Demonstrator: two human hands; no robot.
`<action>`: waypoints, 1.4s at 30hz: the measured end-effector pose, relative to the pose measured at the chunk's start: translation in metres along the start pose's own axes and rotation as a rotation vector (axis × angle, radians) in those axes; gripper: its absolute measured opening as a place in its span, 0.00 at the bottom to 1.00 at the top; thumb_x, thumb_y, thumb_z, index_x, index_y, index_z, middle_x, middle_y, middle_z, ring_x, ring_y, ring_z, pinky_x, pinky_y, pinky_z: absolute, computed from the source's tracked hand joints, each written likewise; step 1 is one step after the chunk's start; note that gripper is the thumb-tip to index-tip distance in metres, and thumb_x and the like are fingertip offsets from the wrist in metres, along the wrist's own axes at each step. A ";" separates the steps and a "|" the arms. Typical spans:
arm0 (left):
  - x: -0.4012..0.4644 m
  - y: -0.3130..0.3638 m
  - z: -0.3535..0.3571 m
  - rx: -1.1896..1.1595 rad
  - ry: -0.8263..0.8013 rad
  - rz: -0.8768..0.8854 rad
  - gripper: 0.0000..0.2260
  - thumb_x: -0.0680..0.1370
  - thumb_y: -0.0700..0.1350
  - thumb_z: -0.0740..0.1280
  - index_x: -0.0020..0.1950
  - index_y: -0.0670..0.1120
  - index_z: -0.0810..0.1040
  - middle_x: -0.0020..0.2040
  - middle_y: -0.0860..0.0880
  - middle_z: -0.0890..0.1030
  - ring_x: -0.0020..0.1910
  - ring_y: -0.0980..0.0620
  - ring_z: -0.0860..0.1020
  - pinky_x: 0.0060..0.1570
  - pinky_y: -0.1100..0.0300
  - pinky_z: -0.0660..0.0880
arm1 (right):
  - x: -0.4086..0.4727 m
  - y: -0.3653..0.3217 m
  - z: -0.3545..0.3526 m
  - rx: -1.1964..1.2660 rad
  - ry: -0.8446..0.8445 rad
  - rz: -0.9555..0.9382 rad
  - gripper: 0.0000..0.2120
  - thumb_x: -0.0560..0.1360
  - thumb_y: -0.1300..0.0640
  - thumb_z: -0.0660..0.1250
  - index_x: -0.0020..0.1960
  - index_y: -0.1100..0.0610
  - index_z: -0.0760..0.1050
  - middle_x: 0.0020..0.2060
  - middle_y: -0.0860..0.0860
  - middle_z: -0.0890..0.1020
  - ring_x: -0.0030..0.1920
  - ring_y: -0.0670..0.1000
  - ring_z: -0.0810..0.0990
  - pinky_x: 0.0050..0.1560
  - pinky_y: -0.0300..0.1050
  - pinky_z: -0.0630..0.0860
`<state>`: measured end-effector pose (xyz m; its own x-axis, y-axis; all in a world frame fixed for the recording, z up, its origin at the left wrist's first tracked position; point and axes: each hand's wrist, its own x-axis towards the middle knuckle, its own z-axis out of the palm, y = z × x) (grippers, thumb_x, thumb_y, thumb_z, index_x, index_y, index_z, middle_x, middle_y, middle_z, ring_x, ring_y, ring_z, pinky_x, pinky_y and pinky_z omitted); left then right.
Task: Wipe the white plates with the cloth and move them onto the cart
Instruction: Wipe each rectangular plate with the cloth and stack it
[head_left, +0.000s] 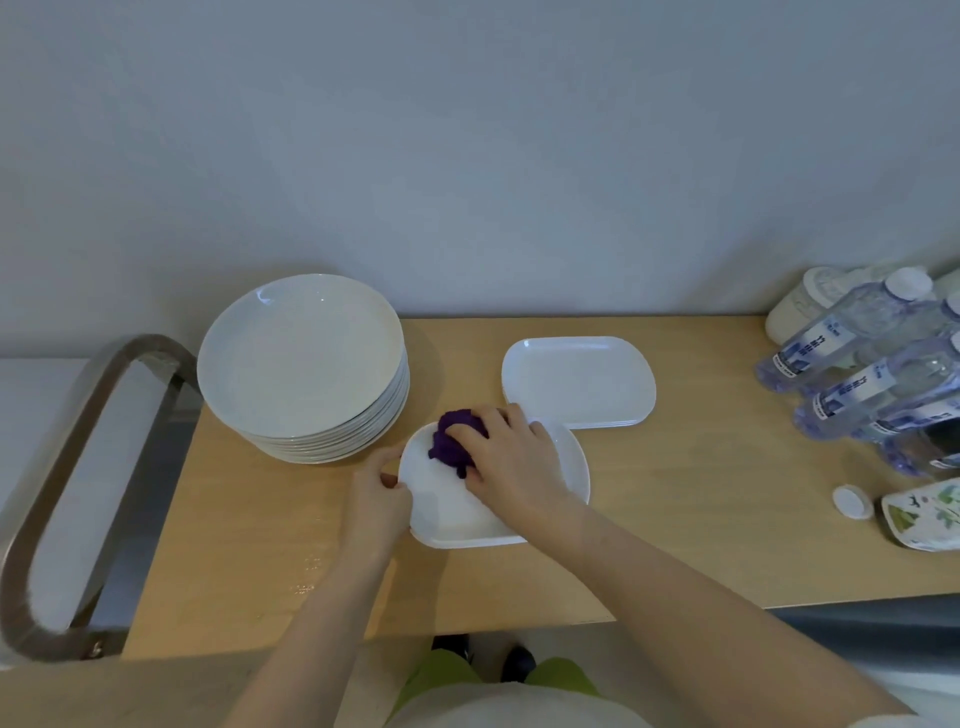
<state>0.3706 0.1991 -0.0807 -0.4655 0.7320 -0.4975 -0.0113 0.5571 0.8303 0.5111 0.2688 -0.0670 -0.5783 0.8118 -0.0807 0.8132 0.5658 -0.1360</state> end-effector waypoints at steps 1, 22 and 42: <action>0.000 -0.001 0.000 0.004 0.001 -0.004 0.19 0.72 0.34 0.63 0.55 0.55 0.77 0.40 0.47 0.78 0.38 0.47 0.79 0.37 0.48 0.79 | -0.004 0.007 -0.002 -0.010 -0.004 0.046 0.20 0.75 0.52 0.61 0.67 0.46 0.67 0.64 0.49 0.70 0.61 0.56 0.67 0.50 0.47 0.66; 0.007 0.007 -0.016 -0.069 -0.092 -0.117 0.22 0.73 0.28 0.59 0.43 0.56 0.80 0.40 0.47 0.82 0.42 0.49 0.81 0.37 0.49 0.82 | 0.014 -0.060 0.005 0.234 -0.009 0.192 0.18 0.75 0.50 0.63 0.64 0.51 0.70 0.64 0.52 0.69 0.61 0.60 0.64 0.59 0.54 0.67; -0.007 0.010 -0.005 -0.079 -0.032 -0.032 0.19 0.71 0.31 0.64 0.53 0.53 0.77 0.44 0.45 0.78 0.39 0.51 0.78 0.28 0.60 0.75 | -0.055 0.019 0.006 0.071 -0.003 0.427 0.20 0.79 0.51 0.58 0.70 0.46 0.62 0.68 0.49 0.64 0.61 0.58 0.65 0.60 0.47 0.68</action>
<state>0.3693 0.1977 -0.0681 -0.4354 0.7269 -0.5311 -0.0966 0.5489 0.8303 0.5576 0.2342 -0.0711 -0.1912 0.9705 -0.1470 0.9731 0.1679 -0.1577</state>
